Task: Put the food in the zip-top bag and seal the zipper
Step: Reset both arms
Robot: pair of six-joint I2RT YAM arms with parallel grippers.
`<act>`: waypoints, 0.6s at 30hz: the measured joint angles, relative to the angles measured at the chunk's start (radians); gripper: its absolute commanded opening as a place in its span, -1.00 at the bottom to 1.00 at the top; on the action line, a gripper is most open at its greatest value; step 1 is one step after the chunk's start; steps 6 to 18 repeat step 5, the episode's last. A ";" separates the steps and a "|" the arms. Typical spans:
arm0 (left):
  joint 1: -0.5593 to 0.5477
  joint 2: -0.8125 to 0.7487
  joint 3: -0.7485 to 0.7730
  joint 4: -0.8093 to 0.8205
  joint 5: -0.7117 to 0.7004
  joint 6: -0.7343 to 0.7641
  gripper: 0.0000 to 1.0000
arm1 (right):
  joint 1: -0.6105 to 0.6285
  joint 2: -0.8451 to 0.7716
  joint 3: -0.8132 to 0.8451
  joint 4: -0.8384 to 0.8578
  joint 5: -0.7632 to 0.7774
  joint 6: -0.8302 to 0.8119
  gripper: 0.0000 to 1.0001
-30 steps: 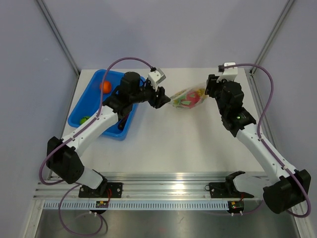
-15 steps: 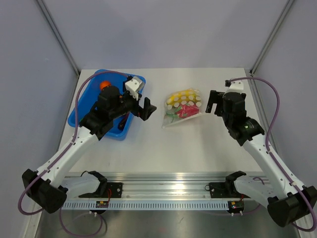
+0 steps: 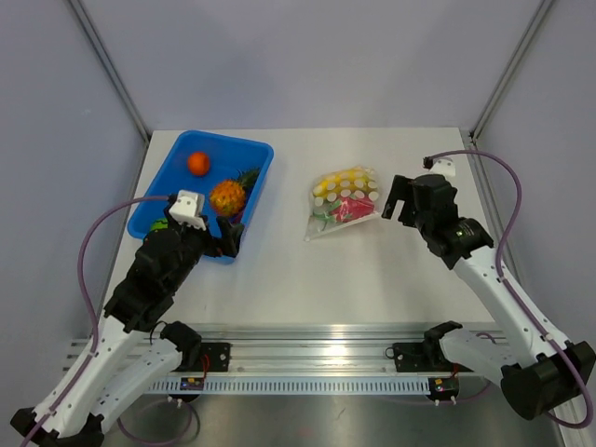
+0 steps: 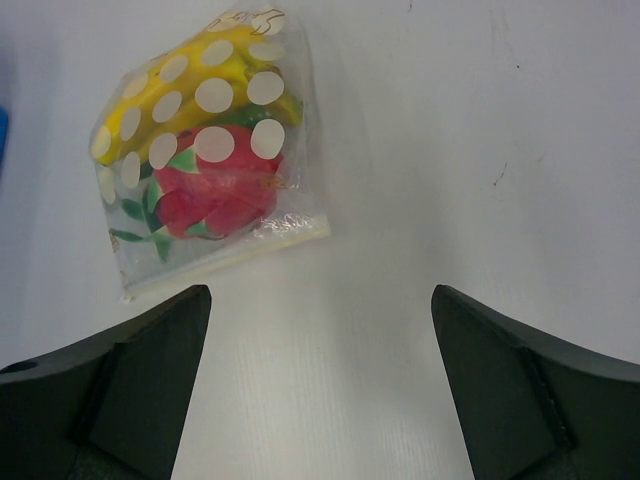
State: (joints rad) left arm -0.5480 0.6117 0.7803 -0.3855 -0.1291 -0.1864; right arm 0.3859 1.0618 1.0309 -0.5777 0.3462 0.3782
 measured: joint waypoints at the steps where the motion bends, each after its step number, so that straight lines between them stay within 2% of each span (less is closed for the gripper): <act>1: 0.000 -0.034 -0.016 -0.010 -0.031 -0.007 0.98 | 0.000 -0.016 -0.013 0.006 0.002 0.006 0.99; 5: 0.000 -0.132 -0.052 -0.040 -0.116 -0.029 0.98 | 0.000 -0.078 -0.056 0.029 0.018 0.031 0.99; 18: 0.000 -0.132 -0.052 -0.040 -0.116 -0.029 0.98 | 0.000 -0.078 -0.056 0.029 0.018 0.031 0.99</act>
